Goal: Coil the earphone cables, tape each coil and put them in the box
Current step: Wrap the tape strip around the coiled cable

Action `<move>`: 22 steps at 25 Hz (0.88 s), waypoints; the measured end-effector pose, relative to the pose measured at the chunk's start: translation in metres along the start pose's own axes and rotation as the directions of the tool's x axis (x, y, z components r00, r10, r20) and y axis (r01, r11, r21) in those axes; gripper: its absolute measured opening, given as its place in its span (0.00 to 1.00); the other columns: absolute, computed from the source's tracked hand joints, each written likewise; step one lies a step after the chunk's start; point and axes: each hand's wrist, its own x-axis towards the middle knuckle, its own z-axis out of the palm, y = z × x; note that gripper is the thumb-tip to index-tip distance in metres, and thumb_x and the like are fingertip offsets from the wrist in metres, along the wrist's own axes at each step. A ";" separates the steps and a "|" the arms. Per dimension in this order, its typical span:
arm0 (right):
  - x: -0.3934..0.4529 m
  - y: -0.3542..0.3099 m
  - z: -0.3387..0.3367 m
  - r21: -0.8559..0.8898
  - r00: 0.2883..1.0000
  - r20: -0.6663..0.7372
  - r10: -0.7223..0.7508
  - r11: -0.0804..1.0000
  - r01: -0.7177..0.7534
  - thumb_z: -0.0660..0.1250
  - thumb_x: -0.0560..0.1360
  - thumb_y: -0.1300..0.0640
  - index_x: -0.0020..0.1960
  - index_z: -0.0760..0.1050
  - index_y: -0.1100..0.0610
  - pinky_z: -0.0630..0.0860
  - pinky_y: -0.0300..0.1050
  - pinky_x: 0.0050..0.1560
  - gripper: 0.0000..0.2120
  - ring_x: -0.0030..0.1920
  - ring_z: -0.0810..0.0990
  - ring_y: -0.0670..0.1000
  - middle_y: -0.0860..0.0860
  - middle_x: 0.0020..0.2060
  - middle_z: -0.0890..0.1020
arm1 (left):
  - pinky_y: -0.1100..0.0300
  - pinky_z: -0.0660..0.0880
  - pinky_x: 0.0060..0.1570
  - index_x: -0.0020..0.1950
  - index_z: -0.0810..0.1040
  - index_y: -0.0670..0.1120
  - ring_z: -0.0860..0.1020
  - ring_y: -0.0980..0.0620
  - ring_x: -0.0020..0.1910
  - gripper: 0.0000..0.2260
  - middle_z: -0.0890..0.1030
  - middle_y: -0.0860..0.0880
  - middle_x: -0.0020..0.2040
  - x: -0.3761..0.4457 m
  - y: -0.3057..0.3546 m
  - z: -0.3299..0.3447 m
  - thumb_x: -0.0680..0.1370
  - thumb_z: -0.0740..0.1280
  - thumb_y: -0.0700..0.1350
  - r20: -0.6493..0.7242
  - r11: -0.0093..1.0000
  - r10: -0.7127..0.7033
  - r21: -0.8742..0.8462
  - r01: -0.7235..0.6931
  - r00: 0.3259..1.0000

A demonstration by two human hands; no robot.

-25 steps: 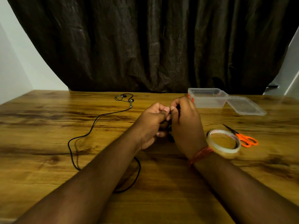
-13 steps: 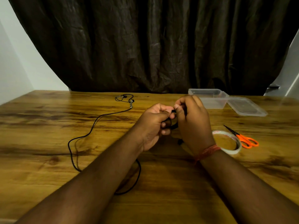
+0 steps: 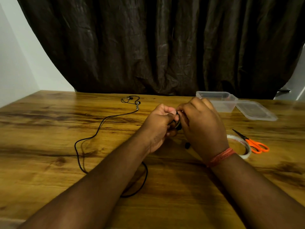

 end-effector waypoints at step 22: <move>0.004 0.007 -0.015 0.650 0.964 0.187 0.190 0.712 -0.266 0.68 0.75 0.55 0.55 0.79 0.49 0.74 0.34 0.50 0.09 0.49 0.78 0.42 0.47 0.48 0.79 | 0.68 0.59 0.18 0.47 0.68 0.44 0.62 0.60 0.22 0.06 0.71 0.52 0.32 0.011 0.002 -0.016 0.83 0.55 0.39 0.071 0.988 0.049 -0.148 -0.038 0.996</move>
